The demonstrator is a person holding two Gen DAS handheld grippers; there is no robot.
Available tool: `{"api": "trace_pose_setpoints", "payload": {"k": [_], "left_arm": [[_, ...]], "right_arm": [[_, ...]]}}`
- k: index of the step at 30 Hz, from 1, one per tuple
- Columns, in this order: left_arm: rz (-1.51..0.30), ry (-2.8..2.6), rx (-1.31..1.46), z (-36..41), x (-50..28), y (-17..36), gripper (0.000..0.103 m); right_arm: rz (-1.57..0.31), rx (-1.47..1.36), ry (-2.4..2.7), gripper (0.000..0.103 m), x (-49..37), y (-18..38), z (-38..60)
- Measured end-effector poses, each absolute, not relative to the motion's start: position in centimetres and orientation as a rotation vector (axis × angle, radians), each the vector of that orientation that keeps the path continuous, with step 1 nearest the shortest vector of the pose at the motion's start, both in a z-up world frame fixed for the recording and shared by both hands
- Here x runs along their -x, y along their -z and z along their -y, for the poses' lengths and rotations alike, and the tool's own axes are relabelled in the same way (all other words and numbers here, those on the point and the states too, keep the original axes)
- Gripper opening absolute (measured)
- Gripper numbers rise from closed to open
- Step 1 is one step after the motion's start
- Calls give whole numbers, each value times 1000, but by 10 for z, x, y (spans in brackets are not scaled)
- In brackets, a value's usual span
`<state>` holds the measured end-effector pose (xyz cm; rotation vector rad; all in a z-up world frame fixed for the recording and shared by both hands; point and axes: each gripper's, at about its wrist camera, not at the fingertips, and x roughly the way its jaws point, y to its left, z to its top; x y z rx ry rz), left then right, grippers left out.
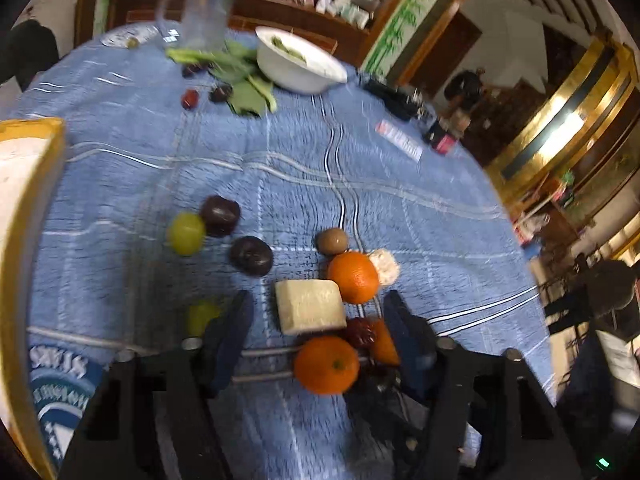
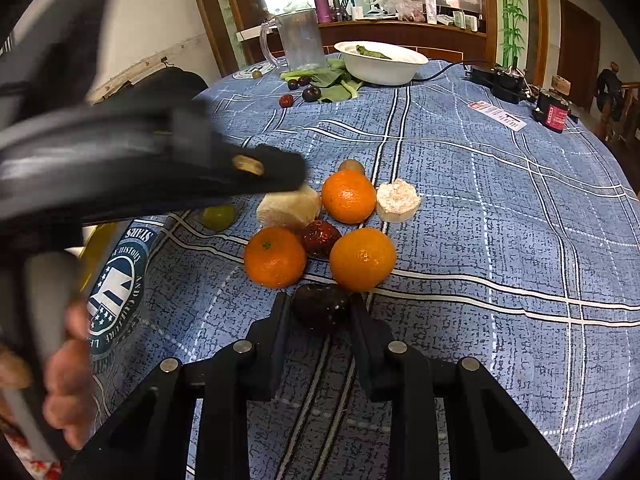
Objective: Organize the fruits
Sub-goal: 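Grasp the beige cube with the left tool while the right tool grasps a dark plum, then release the beige cube into the tray with the left tool while the right tool releases the plum there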
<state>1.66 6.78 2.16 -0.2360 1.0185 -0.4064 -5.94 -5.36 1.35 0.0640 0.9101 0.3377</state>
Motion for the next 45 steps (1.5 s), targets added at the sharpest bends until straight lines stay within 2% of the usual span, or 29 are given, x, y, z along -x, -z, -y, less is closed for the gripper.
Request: {"api": "trace_pose_setpoints", "payload": {"k": [2, 3, 13, 25, 36, 40, 45], "left_arm": [[-1047, 398, 216, -63, -22, -12, 41], [-1049, 394, 222, -63, -23, -9, 40], [-999, 372, 236, -67, -18, -13, 37], [-873, 320, 289, -111, 36, -59, 38], [-735, 149, 263, -204, 87, -97, 38], [-731, 51, 273, -255, 89, -99, 38], [-763, -39, 306, -307, 82, -87, 38]], "right_arm": [[-911, -72, -343, 31, 60, -13, 54], [-911, -73, -344, 31, 60, -13, 55], [-907, -87, -347, 28, 60, -13, 53], [-848, -133, -364, 27, 72, -24, 58], [-790, -169, -459, 27, 94, -73, 27], [-795, -184, -565, 28, 85, -96, -19], [-835, -153, -684, 28, 66, -98, -92]]}}
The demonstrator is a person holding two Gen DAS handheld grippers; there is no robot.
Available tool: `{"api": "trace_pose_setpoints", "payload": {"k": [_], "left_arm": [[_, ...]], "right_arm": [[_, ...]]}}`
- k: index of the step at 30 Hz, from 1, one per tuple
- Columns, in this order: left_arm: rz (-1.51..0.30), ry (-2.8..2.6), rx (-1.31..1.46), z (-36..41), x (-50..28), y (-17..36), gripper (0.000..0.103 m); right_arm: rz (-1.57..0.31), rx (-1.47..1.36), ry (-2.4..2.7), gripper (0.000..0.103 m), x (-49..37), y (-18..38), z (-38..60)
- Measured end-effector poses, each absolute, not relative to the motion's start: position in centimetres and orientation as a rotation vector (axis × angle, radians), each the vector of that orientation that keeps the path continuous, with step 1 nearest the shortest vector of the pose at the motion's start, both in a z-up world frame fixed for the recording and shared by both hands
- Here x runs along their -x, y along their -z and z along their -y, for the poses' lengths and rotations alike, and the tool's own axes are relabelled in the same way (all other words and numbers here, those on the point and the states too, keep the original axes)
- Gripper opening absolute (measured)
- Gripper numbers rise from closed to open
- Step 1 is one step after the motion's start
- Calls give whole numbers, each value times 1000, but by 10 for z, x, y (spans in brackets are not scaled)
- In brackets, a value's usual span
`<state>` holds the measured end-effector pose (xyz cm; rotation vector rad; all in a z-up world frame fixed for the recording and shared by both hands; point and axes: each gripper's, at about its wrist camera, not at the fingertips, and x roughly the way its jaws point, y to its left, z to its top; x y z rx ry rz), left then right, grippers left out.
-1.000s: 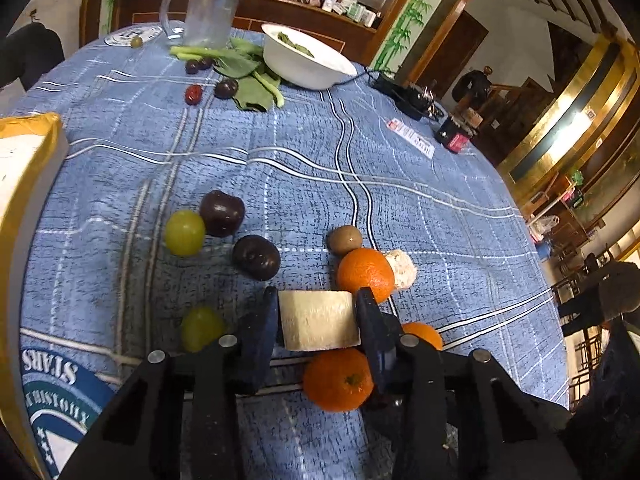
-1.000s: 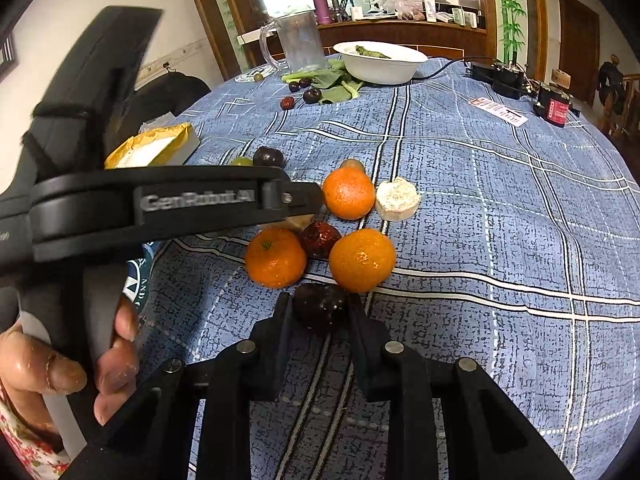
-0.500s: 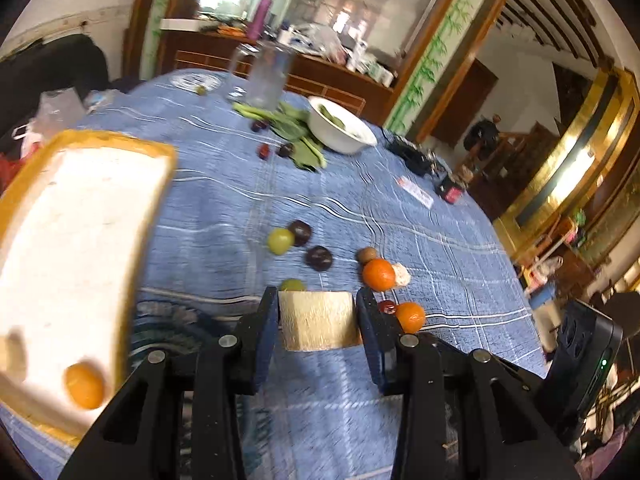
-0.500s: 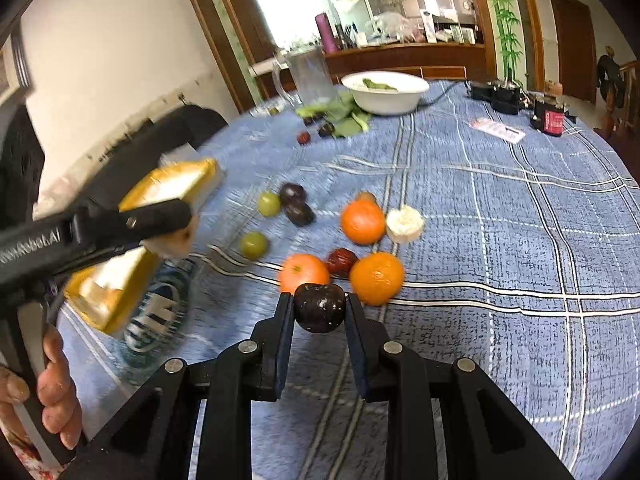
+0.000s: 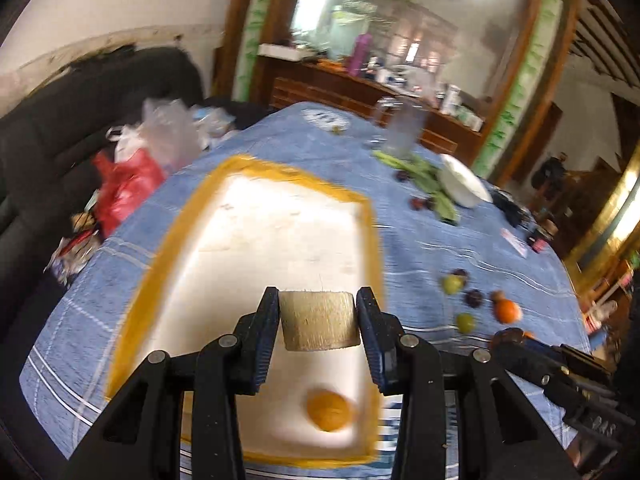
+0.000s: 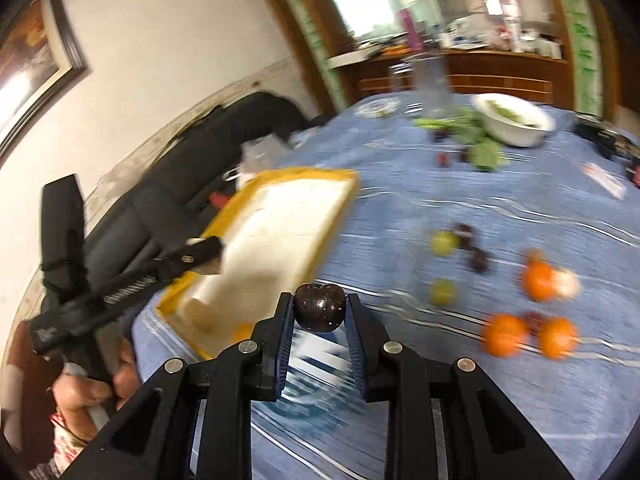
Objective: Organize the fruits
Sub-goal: 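Release the beige cube into the tray with the left tool while the right tool releases the plum there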
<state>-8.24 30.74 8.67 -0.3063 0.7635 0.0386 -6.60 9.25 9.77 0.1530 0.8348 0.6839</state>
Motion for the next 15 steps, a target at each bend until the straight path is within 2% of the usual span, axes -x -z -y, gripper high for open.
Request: {"api": "trace_pose_setpoints", "payload": {"k": [7, 15], "left_arm": [[-831, -103, 402, -363, 66, -56, 38], [-844, -108, 425, -372, 66, -43, 39]], "right_arm": [[-901, 6, -732, 28, 47, -68, -185], [-930, 70, -721, 29, 38, -43, -211]]}}
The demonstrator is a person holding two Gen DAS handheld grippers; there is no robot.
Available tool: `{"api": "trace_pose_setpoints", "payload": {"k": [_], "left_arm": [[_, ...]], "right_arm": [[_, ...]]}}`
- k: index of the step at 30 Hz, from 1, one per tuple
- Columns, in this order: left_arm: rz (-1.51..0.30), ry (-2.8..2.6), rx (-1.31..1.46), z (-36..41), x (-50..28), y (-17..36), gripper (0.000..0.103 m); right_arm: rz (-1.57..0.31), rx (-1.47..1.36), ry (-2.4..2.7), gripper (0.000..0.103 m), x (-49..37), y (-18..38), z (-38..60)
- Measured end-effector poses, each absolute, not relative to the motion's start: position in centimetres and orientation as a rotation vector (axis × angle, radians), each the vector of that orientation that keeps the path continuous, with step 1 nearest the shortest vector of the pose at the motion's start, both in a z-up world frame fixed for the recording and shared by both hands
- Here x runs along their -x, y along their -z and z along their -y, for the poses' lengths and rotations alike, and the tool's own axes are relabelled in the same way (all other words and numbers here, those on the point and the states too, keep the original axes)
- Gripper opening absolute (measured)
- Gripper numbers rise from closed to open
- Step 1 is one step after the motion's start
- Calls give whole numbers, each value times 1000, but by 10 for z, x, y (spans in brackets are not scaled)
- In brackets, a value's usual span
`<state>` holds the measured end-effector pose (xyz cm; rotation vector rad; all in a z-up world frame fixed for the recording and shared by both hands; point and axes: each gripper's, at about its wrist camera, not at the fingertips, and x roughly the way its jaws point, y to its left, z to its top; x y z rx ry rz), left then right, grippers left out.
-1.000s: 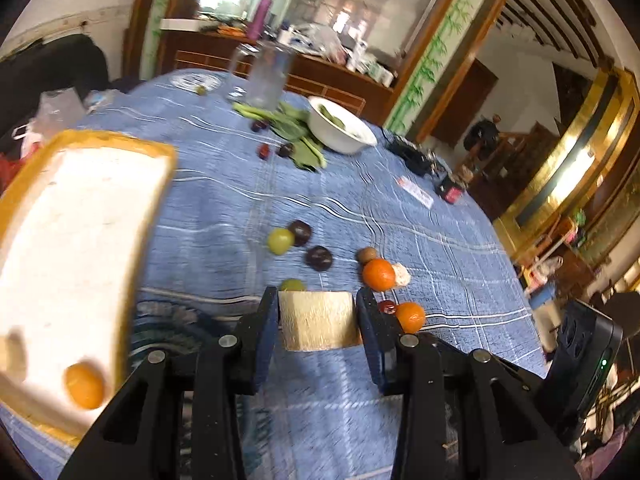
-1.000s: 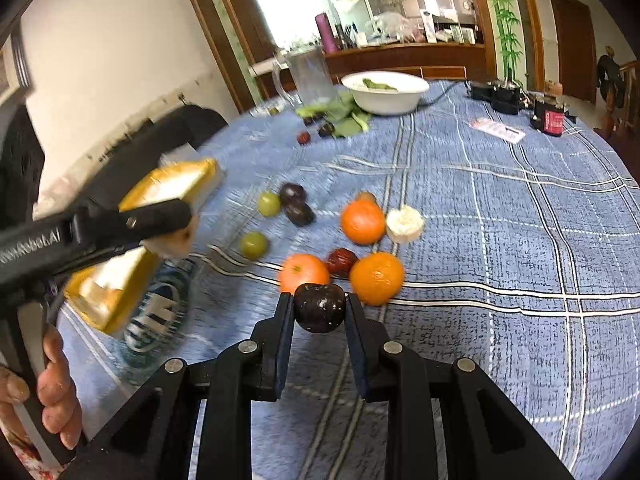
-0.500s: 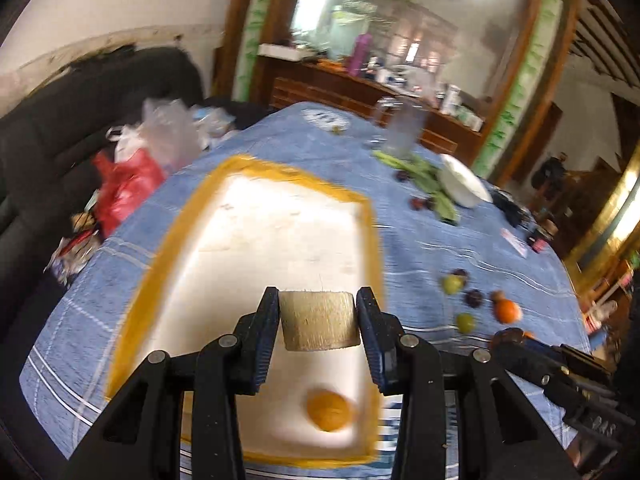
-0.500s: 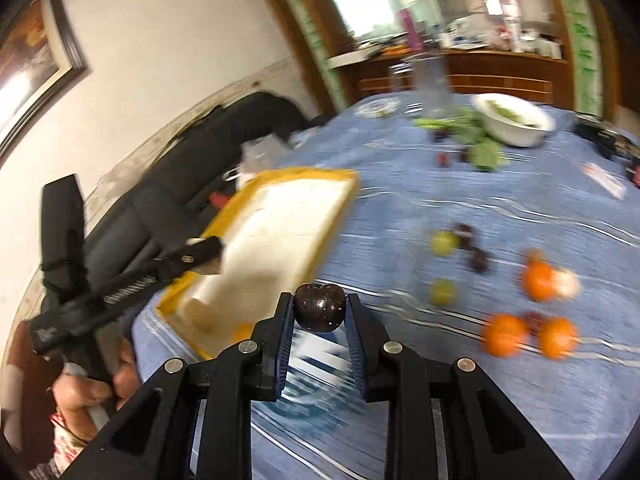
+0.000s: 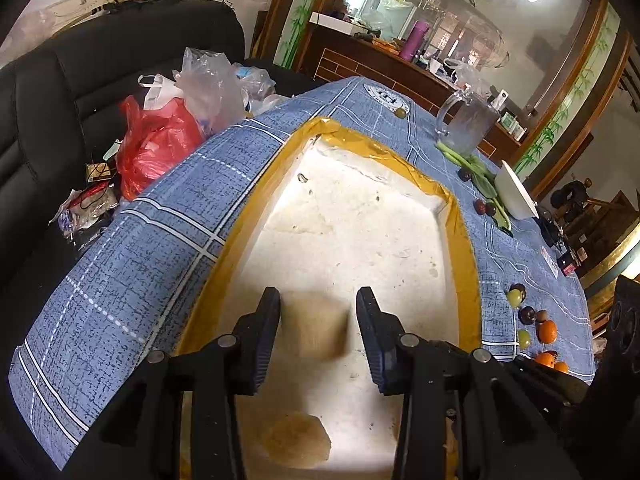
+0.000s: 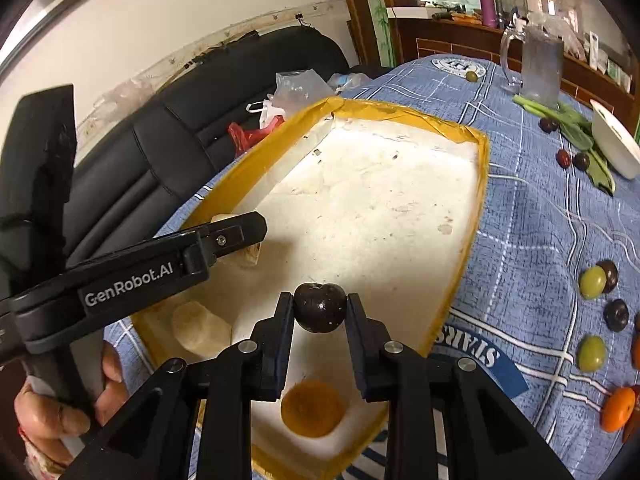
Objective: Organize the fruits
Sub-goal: 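Release the beige cube into the tray with the left tool while the right tool releases the plum there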
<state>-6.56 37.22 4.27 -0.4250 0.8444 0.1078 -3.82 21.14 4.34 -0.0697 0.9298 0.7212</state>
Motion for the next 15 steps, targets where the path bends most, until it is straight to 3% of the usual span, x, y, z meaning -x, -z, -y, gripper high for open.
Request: {"api": "trace_pose_setpoints", "payload": {"k": [7, 9, 11, 12, 13, 15], "left_arm": [[-805, -118, 427, -370, 80, -55, 50], [-787, -139, 410, -364, 90, -63, 59], [-769, -162, 392, -358, 99, -70, 67], [-763, -175, 379, -354, 104, -74, 73], [-757, -185, 369, -350, 109, -77, 75], [-740, -199, 342, -339, 122, -83, 75]], "right_arm": [[-934, 61, -723, 30, 42, -43, -213], [-923, 46, -722, 31, 46, -47, -206], [-903, 33, -720, 36, 50, -53, -198], [-889, 25, -719, 44, 53, -56, -193], [-871, 14, -713, 54, 57, -61, -186], [-839, -7, -703, 58, 65, -69, -173]]}}
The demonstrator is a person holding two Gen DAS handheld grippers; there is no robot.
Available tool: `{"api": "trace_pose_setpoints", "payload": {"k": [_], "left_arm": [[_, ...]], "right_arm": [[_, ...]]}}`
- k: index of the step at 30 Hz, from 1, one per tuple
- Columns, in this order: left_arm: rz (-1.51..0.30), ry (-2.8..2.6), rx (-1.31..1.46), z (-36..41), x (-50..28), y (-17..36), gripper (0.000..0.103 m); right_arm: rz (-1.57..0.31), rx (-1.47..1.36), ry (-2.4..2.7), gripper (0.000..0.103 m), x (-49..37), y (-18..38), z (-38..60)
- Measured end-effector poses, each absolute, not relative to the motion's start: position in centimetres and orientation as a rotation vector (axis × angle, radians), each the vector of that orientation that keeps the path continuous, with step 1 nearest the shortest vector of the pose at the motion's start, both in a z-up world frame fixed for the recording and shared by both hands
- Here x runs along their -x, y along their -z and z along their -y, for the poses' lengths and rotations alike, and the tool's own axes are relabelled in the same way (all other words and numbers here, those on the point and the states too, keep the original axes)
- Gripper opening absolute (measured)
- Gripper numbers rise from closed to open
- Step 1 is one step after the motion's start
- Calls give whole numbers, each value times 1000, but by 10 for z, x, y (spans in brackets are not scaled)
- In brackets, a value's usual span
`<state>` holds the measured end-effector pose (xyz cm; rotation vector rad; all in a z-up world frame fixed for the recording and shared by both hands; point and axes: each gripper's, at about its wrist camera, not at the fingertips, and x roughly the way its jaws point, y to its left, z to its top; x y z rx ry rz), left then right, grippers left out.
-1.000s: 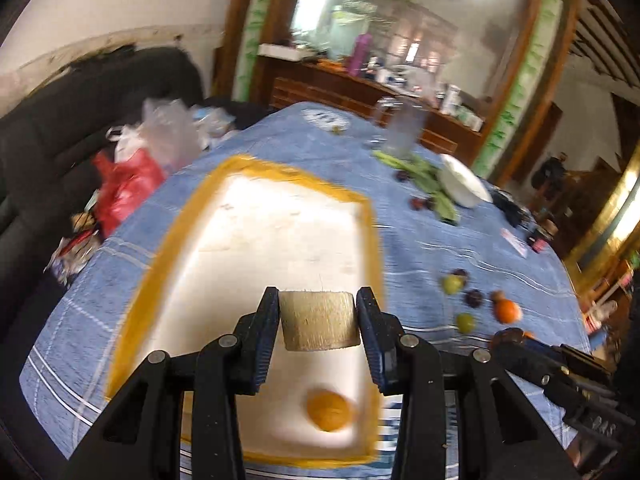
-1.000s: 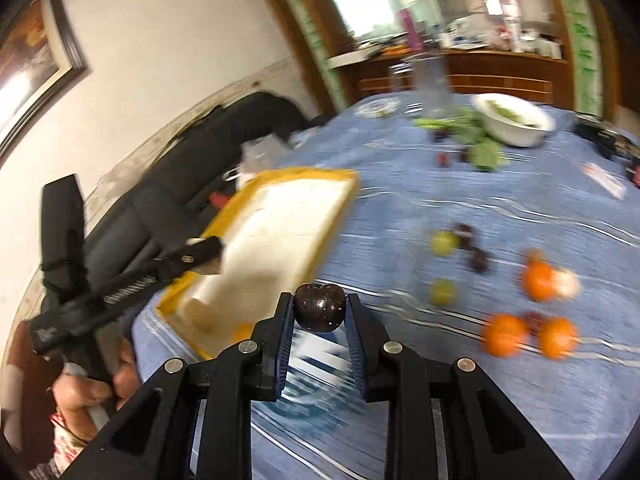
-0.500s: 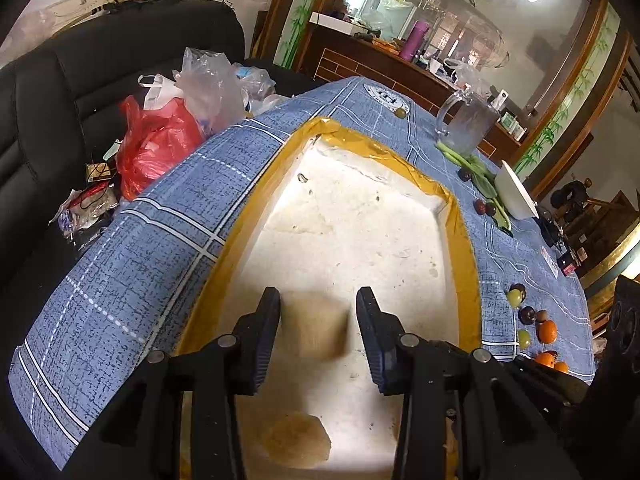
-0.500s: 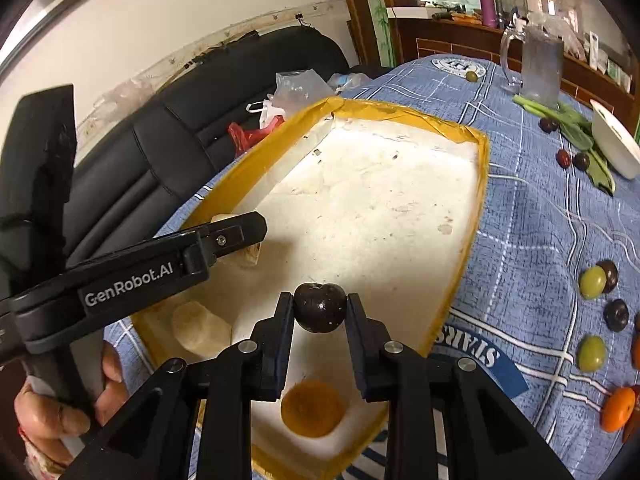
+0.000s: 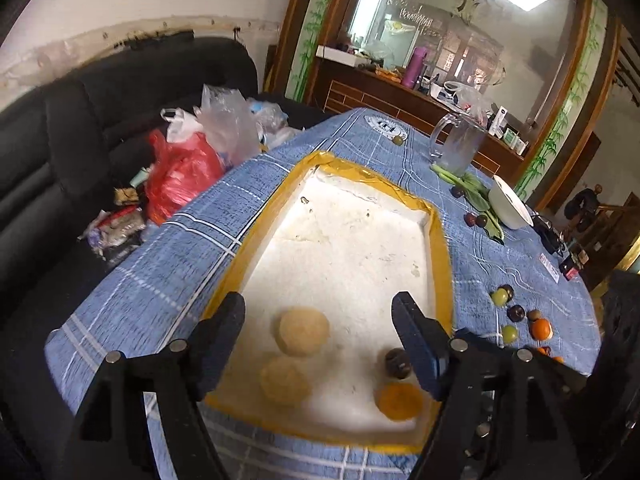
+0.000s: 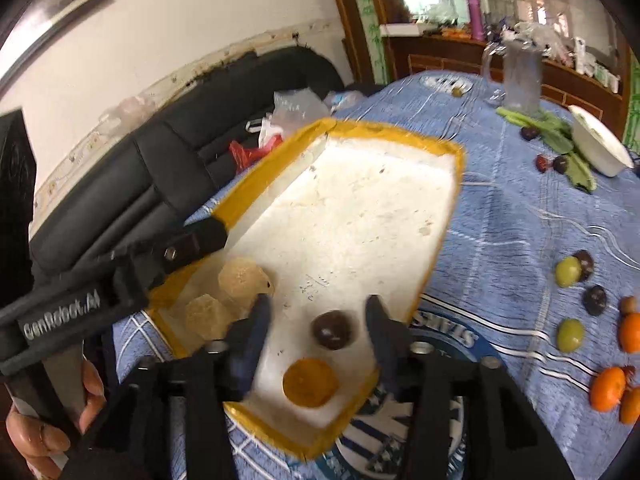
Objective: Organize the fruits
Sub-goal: 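Release the beige cube into the tray with the left tool while the right tool releases the plum there, then move both open tools back to the fruit cluster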
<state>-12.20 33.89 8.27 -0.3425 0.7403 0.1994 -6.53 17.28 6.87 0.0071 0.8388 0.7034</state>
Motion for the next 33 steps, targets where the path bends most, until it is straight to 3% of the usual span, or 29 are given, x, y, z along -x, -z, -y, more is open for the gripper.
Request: {"api": "trace_pose_setpoints", "payload": {"k": [13, 33], "left_arm": [[-599, -213, 154, -254, 179, -117, 80], [-666, -130, 78, -204, 175, -111, 81]], "right_arm": [[-798, -257, -541, 63, 121, -73, -56], [-772, -375, -396, 69, 128, -63, 27]]}}
